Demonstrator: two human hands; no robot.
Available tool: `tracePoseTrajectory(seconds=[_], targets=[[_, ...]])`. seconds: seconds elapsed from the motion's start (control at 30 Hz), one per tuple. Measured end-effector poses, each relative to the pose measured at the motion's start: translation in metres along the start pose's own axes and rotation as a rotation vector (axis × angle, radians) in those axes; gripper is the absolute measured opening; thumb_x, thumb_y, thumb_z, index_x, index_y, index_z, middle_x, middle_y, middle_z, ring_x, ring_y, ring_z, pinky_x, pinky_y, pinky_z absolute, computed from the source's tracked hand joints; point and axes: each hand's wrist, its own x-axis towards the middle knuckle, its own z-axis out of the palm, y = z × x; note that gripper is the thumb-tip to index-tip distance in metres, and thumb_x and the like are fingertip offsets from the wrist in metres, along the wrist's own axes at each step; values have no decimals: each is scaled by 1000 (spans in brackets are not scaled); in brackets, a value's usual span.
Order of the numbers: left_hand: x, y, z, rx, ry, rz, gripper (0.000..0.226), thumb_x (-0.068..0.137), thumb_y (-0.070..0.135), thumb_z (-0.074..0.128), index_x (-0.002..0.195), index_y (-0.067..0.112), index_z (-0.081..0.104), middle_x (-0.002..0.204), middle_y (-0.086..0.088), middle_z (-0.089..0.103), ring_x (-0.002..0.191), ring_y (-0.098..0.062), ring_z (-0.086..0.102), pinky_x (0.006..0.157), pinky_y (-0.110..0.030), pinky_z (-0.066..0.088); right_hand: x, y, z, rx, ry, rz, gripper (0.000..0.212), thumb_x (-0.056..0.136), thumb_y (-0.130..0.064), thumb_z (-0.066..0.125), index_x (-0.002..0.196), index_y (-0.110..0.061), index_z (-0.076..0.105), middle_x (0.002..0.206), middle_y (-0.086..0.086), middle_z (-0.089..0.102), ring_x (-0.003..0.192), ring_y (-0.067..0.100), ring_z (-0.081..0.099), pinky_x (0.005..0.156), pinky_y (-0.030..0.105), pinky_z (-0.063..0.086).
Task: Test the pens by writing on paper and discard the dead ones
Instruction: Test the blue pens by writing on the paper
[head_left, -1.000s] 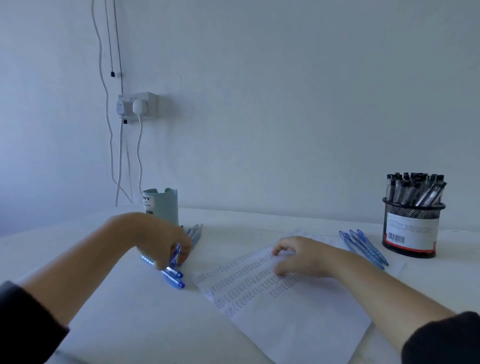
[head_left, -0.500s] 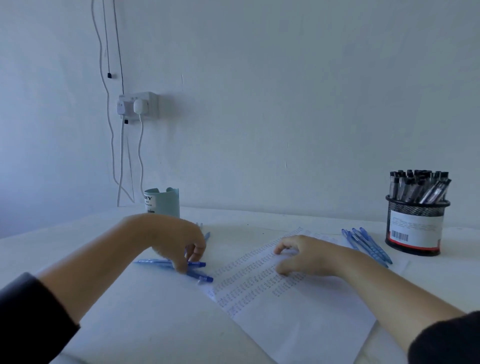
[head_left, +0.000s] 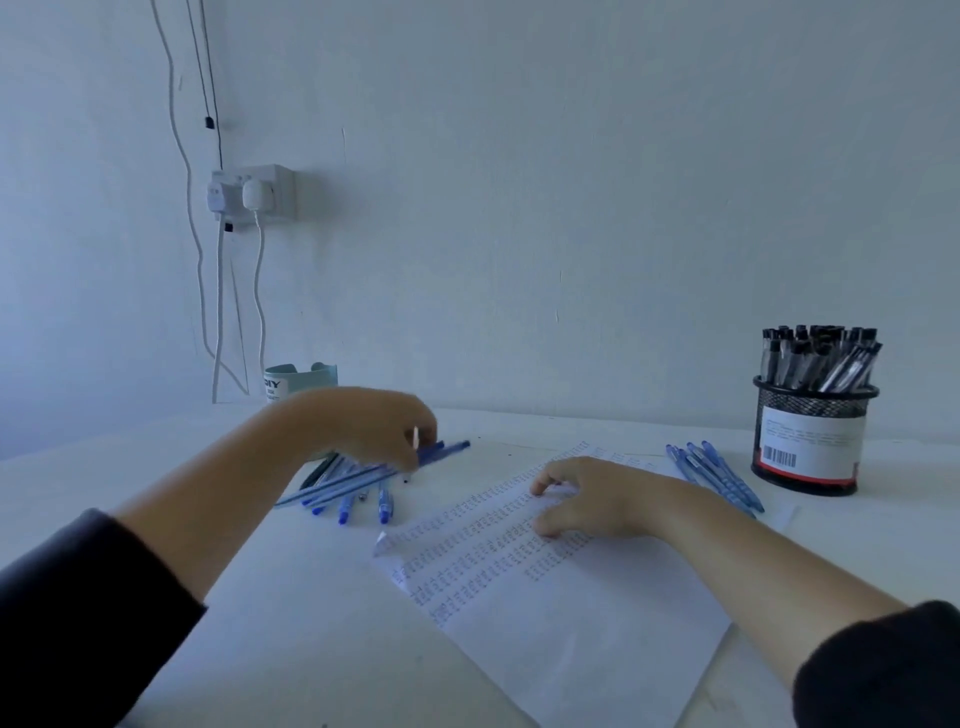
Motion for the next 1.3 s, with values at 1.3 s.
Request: tracePoseTrajectory(seconds=[1.3], targets=[[36, 48, 51, -97, 857, 46, 30, 86, 40, 53, 81, 13, 65, 87, 3, 53, 69, -16, 50, 76, -28, 33, 11, 29, -3, -285, -59, 176, 76, 86, -74, 27, 151, -36, 16, 160, -4, 13, 147, 24, 7, 118, 46, 11]])
